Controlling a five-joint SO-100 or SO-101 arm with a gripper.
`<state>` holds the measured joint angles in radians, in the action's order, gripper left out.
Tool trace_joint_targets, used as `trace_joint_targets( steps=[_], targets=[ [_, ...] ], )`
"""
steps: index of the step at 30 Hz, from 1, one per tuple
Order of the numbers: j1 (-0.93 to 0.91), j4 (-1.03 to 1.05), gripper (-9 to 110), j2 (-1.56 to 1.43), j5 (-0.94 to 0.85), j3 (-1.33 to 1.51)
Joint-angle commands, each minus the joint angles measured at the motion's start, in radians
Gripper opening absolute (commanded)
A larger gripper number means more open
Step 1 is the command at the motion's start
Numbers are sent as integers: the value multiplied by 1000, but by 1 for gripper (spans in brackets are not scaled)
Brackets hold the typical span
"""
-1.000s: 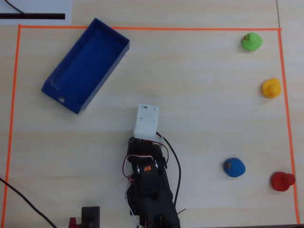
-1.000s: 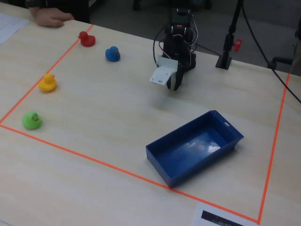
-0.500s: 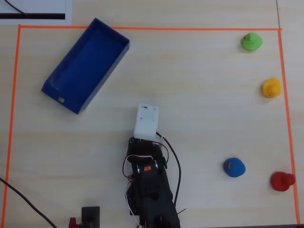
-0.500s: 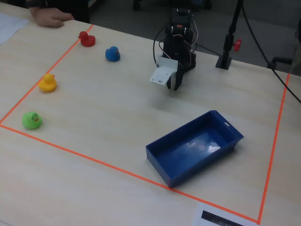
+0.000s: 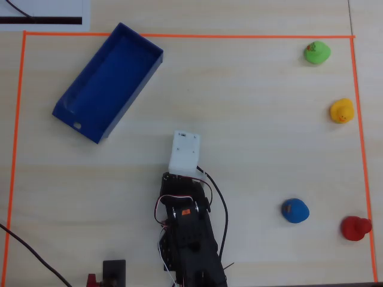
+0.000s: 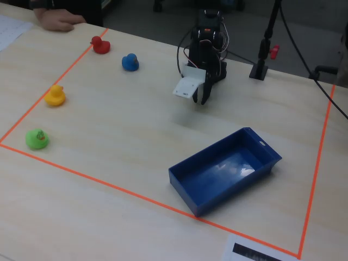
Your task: Grasp yellow duck and put it into box.
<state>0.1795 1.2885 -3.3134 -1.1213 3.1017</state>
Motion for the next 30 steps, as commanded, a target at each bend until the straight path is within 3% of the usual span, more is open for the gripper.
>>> trace_joint_targets(
  steps=[1,14,17,22,26,30],
  targets=[
    [8,21,7,3,-2,-5],
    [38,18,0,3,5,-3],
    [29,-67,0,3,-17,-3],
    [-109,-422,0,95,-195,-11],
    [-233,-876,0,311,-183,-80],
    [-327,-1152,0,541,-100,-281]
  ],
)
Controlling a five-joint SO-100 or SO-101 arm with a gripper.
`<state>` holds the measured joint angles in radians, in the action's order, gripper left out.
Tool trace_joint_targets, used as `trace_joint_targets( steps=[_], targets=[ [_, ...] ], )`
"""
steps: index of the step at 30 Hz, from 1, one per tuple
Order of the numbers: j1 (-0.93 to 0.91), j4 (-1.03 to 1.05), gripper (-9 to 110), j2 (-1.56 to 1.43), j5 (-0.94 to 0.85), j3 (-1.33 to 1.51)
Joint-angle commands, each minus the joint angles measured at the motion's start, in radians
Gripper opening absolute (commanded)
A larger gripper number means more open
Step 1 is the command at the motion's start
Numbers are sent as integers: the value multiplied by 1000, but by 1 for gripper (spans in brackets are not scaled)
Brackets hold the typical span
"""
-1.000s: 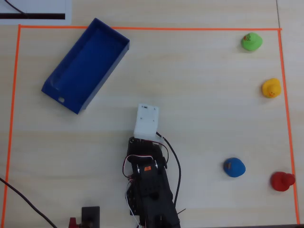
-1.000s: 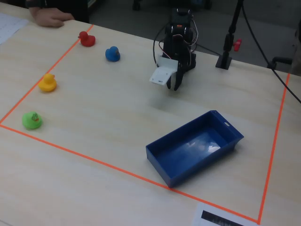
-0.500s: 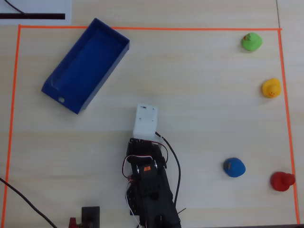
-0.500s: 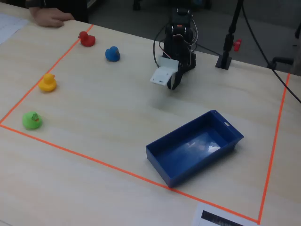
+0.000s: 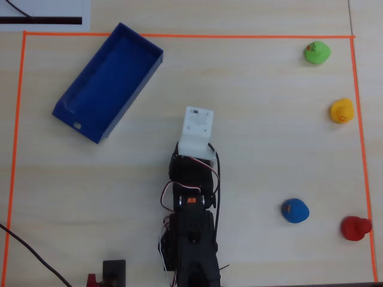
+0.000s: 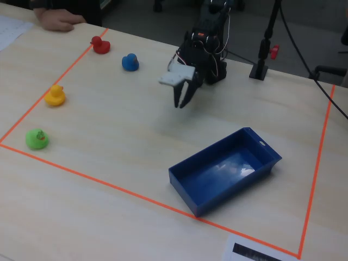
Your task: Grasp yellow duck and put it into box.
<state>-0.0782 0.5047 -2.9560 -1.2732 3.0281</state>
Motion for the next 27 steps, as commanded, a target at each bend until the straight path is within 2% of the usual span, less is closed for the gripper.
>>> trace_joint_targets(
  steps=[1,8,13,18,27],
  targets=[
    [-95,-413,0,241,69,-262],
    [-344,-716,0,586,77,-525],
    [-506,-1077,0,742,20,-454],
    [-621,-1308,0,870,-60,-319],
    [-767,-1391,0,1189,-129,-400]
  ],
)
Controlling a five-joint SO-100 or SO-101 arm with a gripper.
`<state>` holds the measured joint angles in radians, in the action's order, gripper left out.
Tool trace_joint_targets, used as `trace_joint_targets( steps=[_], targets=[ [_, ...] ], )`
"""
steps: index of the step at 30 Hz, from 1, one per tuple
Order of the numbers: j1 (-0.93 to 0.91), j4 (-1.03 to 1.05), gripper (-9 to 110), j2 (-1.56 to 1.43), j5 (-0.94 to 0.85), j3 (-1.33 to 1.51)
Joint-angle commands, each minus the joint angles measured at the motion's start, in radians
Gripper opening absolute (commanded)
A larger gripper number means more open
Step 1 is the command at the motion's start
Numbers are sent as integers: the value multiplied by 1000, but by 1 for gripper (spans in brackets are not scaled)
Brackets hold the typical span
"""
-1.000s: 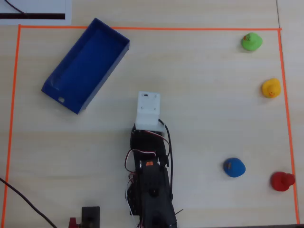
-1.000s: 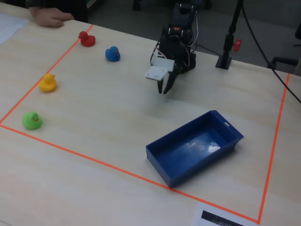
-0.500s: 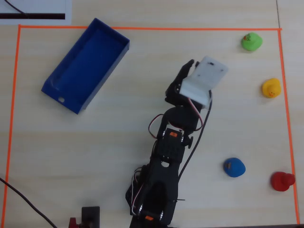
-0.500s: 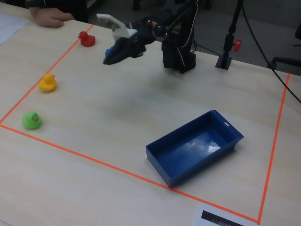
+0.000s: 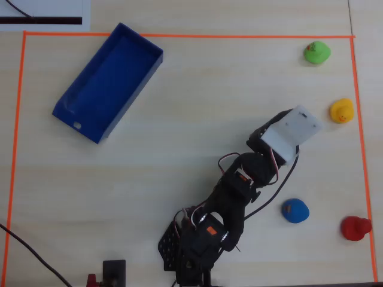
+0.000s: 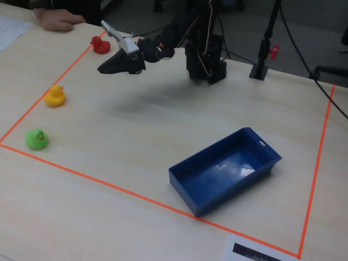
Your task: Grasp yellow duck and put it into box.
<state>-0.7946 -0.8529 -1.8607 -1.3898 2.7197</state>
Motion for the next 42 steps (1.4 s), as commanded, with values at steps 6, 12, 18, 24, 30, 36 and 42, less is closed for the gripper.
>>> trace_joint_targets(
  steps=[6,12,18,24,30,36,42],
  targets=[
    [-149,-55,0,341,-25,-279],
    [-212,-37,5,500,-23,-439],
    [-218,-18,10,575,-26,-512],
    [-196,11,17,629,-52,-566],
    [-181,34,21,706,-58,-672],
    [-186,72,23,770,-51,-781],
    [-196,92,24,859,-51,-913]
  ],
)
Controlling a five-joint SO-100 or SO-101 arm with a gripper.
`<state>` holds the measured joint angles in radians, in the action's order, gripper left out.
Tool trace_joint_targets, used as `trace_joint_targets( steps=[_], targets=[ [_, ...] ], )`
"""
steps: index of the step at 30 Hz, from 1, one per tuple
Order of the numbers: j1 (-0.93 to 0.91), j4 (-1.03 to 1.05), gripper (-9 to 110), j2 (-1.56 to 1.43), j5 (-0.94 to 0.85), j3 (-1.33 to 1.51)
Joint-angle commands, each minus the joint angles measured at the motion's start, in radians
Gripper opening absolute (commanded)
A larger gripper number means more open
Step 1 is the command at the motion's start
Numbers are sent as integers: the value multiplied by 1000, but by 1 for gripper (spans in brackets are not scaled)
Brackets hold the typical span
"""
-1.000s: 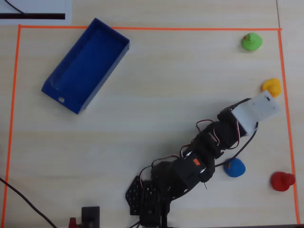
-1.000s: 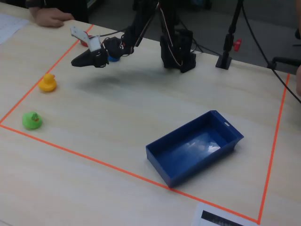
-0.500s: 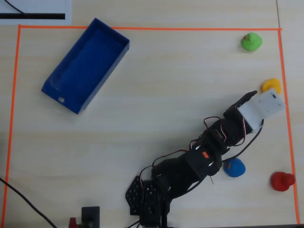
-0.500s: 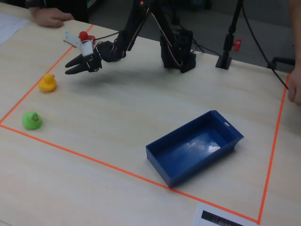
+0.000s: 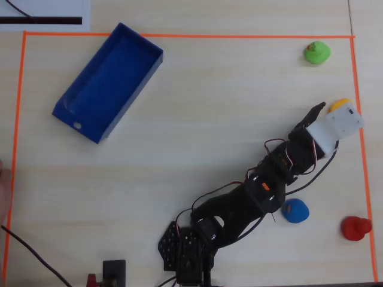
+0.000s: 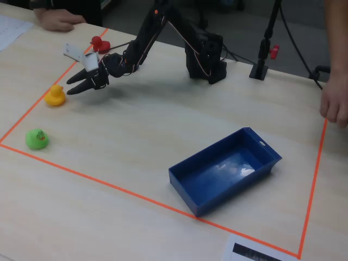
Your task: Grasp yellow duck and put it into box.
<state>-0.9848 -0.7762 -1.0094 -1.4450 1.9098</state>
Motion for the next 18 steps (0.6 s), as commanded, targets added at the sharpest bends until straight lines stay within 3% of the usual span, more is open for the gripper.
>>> trace_joint_targets(
  steps=[1,18],
  targets=[
    [-9,29,24,21,5,-133],
    [-41,138,24,213,-3,-437]
  ],
)
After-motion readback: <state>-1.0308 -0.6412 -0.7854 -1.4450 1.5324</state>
